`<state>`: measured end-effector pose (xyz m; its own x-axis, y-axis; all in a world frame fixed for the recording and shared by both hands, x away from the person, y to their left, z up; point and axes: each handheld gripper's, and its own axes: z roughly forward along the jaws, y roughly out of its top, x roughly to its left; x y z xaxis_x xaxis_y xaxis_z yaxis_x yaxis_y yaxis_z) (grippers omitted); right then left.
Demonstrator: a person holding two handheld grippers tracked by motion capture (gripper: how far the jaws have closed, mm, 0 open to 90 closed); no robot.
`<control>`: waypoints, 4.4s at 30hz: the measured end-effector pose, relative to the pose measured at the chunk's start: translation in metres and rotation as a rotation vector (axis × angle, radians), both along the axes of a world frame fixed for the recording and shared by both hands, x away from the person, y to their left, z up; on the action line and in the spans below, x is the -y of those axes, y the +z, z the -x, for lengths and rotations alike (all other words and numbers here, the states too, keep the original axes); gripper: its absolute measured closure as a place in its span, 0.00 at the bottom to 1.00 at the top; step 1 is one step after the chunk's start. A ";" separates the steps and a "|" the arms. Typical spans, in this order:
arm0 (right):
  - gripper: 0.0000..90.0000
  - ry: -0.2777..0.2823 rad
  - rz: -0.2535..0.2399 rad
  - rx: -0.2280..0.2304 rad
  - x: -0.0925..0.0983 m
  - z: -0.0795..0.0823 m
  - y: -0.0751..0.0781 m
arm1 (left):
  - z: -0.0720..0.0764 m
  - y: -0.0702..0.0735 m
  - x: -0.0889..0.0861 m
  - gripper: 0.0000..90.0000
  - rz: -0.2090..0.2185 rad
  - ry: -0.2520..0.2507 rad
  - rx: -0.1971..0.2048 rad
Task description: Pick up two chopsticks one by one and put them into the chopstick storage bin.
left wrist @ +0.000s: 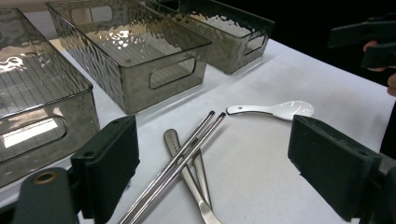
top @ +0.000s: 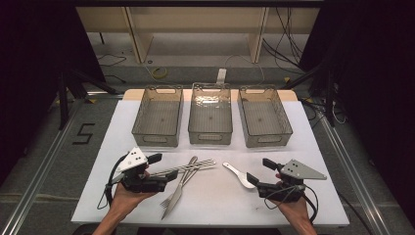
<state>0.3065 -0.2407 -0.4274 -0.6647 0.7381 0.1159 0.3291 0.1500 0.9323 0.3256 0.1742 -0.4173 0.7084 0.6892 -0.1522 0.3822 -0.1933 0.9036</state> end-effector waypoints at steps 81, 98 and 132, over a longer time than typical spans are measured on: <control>0.27 0.013 0.091 -0.066 -0.004 -0.005 -0.005 | -0.122 -0.037 0.045 0.72 -0.738 -0.434 -0.322; 0.27 0.009 0.102 -0.078 -0.004 -0.006 -0.006 | -0.126 -0.046 0.047 0.83 -0.746 -0.459 -0.344; 0.27 0.012 0.101 -0.075 -0.003 -0.005 -0.006 | -0.115 -0.011 0.046 0.95 -0.709 -0.414 -0.163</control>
<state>0.3115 -0.2380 -0.4330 -0.6656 0.7408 0.0908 0.3949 0.2463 0.8851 0.4404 0.1283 -0.4284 0.9322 0.3489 0.0965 0.2705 -0.8485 0.4548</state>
